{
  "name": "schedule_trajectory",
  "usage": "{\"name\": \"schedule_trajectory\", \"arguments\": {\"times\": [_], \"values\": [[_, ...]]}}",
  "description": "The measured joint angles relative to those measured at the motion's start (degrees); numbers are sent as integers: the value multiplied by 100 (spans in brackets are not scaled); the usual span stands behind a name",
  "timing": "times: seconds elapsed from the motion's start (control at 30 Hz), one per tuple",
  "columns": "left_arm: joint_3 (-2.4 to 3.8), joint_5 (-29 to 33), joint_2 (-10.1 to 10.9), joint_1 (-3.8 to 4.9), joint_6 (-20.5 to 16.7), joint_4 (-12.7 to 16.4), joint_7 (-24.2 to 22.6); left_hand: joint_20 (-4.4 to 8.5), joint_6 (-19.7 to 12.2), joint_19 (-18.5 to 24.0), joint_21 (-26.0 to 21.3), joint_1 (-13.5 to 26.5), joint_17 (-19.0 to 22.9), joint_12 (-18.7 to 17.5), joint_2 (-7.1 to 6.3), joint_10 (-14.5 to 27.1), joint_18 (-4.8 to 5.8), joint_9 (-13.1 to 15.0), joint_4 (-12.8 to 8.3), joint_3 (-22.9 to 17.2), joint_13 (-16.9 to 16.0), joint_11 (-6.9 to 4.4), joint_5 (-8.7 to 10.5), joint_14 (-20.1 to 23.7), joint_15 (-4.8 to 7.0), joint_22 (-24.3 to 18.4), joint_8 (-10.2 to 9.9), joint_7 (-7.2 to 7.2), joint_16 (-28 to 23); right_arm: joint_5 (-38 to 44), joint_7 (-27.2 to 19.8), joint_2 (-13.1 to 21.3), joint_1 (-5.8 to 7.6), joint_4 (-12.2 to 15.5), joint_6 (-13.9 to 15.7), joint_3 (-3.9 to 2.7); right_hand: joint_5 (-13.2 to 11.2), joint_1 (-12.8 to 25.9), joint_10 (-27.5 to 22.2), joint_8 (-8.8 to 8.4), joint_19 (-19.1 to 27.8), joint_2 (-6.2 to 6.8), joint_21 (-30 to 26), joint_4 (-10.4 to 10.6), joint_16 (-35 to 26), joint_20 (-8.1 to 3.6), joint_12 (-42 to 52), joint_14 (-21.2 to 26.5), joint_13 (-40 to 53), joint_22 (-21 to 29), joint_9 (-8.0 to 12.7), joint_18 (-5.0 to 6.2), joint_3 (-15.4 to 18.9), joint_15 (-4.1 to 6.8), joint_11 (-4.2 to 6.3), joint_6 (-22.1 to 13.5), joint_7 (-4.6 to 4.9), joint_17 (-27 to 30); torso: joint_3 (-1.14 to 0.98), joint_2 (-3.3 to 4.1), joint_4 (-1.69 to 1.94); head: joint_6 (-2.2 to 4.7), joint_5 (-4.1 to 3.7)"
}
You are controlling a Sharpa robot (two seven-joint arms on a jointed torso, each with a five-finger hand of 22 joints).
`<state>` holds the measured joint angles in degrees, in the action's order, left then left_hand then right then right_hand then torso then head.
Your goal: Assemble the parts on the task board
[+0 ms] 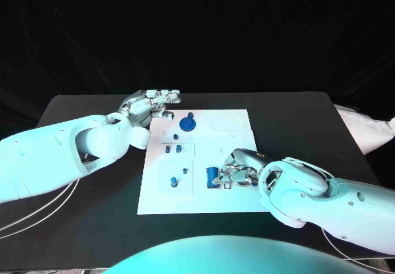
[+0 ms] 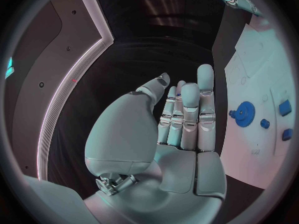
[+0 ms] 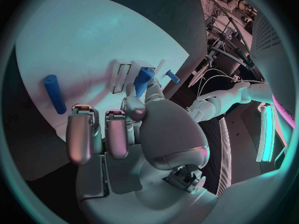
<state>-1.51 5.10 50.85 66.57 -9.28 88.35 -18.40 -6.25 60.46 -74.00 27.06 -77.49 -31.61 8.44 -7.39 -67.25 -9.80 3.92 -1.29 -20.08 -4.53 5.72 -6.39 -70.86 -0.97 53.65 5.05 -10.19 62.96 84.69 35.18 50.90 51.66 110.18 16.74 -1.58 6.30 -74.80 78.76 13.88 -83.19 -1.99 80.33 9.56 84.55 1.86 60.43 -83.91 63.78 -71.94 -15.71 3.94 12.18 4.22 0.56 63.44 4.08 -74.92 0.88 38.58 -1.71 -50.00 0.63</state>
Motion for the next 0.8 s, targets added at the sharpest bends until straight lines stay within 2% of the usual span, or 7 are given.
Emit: {"name": "schedule_trajectory", "arguments": {"times": [0.2, 0.47, 0.57, 0.7, 0.8], "values": [[0, 0, -3, 0, 4, -2, 3, 0, 0, 0, 0, 0, 0, 0, 0, 0, 0, 0, 0, 0, 0, 0, 0, 0, 0, 0, 0, 0, 0, 97, -3, -26, 0, 1, -23, 0, -77, -277, 0, -22, 0, -10, 24, -177, 0, 0, -1, 0, 25, -49, -45, 0, -82, 0, -1, 0, 0, 0, 2, 1, 4, 0, -4], [0, 0, -4, 0, 5, -3, 5, 0, 0, 0, 0, 0, 0, 0, 0, 0, 1, 0, 0, 0, 0, 0, 0, 0, 0, 0, 0, 0, 0, 204, -13, -52, 0, -31, -28, -2, -136, -371, 0, -22, 0, -94, 24, -241, 0, 0, -1, 0, 64, -54, -77, 0, -145, -1, -2, 0, 0, 1, 5, 1, 5, 0, -5], [0, 0, -3, 0, 6, -1, 6, 0, 0, 0, 0, 0, 0, 0, 0, 0, 0, 0, 0, 0, 0, 0, 0, 0, 0, 1, 0, 0, 0, 216, -14, 5, 0, 3, -1, -2, 85, -242, 0, -50, 0, -175, 24, -105, 0, 0, -1, 0, 84, -54, -96, 0, -96, -1, -3, 0, 0, 1, 5, 2, 2, 0, -5], [0, 0, 1, -1, 7, 0, 7, 0, 0, 0, 0, 0, 0, 0, 0, 0, 0, 0, 0, 0, 0, 0, 0, 0, 0, 1, 0, 0, 0, 191, -31, 224, -2, 153, 120, -5, 340, -126, -1, -85, 0, -122, 23, -30, 0, 0, 60, 0, 158, -60, -106, 0, -34, -1, -3, -11, 11, 1, 3, 0, -2, 0, -10], [0, 0, 4, -1, 7, -1, 8, 0, 0, 0, 0, 0, -1, 0, 0, 0, 1, 0, 0, 0, 0, 0, 0, 0, 0, 1, 0, 0, 0, 129, -69, 486, 10, 319, 239, -38, 448, -120, -1, -119, 0, -116, 23, -30, 0, 0, 61, 0, 168, -60, -106, 0, -34, -1, -2, -58, 17, 1, 3, -3, -7, 0, -29]]}}
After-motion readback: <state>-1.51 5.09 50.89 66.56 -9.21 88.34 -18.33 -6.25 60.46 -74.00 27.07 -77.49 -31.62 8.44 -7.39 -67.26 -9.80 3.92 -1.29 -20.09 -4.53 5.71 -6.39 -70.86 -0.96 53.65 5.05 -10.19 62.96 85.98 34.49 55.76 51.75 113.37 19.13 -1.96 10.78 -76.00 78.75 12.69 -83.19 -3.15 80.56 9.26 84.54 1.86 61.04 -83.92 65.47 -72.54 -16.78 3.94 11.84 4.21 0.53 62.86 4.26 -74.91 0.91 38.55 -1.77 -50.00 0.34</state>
